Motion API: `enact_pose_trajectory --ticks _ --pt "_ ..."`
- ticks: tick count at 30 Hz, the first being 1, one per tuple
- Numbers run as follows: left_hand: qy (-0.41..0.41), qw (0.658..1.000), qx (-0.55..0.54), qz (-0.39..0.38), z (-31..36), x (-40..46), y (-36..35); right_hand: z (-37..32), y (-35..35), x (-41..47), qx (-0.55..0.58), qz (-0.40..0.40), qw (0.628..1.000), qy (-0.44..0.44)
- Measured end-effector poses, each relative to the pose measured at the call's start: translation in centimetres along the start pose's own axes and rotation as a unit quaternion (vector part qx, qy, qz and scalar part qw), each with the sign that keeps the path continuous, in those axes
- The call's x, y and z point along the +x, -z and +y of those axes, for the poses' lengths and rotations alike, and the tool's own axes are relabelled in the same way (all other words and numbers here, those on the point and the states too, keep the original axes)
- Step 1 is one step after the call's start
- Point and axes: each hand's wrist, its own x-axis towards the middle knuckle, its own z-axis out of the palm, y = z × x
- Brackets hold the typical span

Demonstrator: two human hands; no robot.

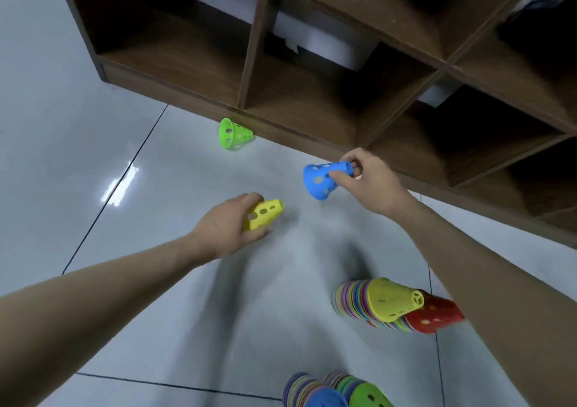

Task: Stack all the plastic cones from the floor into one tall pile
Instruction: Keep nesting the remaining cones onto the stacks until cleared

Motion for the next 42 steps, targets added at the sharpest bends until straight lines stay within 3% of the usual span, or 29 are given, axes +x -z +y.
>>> enact_pose_trajectory --ticks 4,7,12,16,21,26,36,42 --pt "-0.010 0.988 -0.148 0.045 8.8 1.1 -1.9 2.8 7.8 -7.2 -0.010 0.075 0.997 -0.019" --pt "-0.079 0.983 -0.157 0.060 13.3 1.4 -3.2 4.7 12.3 -13.0 -0.032 0.117 0.992 -0.039" --pt "-0.127 0.975 -0.181 0.038 18.4 0.5 -5.4 7.6 15.9 -20.0 -0.073 0.131 0.985 -0.087" --pt "-0.186 0.972 -0.146 0.005 20.2 0.3 -6.9 10.1 14.3 -23.1 -0.056 0.102 0.990 -0.078" --pt "-0.198 0.971 -0.132 -0.031 20.8 -0.2 -8.7 13.1 10.3 -24.8 -0.034 0.103 0.991 -0.075" --pt "-0.187 0.971 -0.131 -0.070 20.9 -0.1 -10.3 15.5 7.7 -24.7 -0.070 0.065 0.992 -0.078" --pt "-0.192 0.969 -0.125 -0.092 20.7 0.9 -11.6 15.6 5.2 -22.0 -0.023 0.059 0.993 -0.099" --pt "-0.181 0.971 -0.025 -0.155 19.0 1.1 -12.7 15.3 5.8 -21.2 -0.007 0.035 0.992 -0.118"
